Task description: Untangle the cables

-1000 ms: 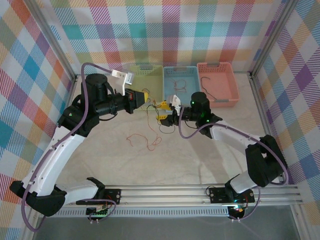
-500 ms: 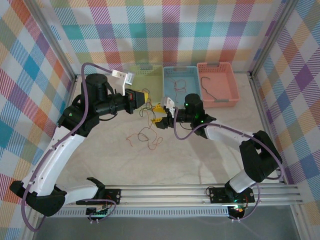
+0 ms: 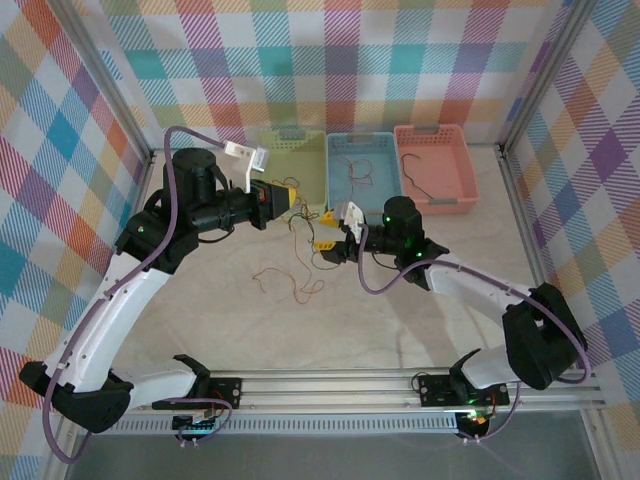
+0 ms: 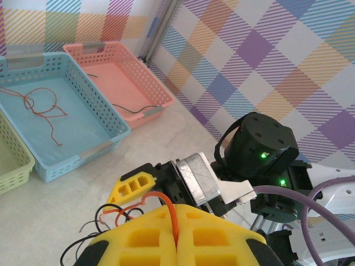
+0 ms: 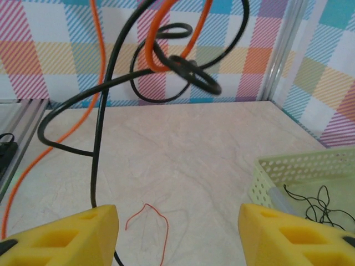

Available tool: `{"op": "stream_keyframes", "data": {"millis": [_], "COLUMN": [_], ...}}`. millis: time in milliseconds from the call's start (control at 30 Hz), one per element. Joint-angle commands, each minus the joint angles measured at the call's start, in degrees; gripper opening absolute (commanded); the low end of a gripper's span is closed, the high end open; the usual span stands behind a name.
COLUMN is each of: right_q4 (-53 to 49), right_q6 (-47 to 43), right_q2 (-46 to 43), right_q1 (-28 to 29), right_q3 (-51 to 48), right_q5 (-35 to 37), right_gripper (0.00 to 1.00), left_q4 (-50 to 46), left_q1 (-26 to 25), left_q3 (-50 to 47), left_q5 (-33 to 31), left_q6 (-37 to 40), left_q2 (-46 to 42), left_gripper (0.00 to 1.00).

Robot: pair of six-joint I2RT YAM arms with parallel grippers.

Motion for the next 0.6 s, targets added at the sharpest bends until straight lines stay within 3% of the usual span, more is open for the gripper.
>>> {"op": "stream_keyframes", "data": {"millis": [0,367,567], "right_q4": [1.70,1.53,-2.59], "right_q6": [-0.17,1.11,-0.51], "right_q2": [-0.20,3.47,3.36], "right_q1": [-0.02,0.77,0.86], "right_q3": [-0.55,2.69,3.73], "right_q5": [-4.02,-7.02,-11.40], "right_gripper": [0.60,0.59,0.50], "left_q4": [0.16,-0.48,-0.64], "left_q1": [0.64,0.64,0.64], "left_q3": [0.01,-0.08,-0.08], "left_q5": [1.66,1.27,1.37], "left_q6": [0.47,0.87,1.09], "left_q2": [-0.74,-1.30,-1.20], "left_gripper": [0.00,0.00,0.00]}}
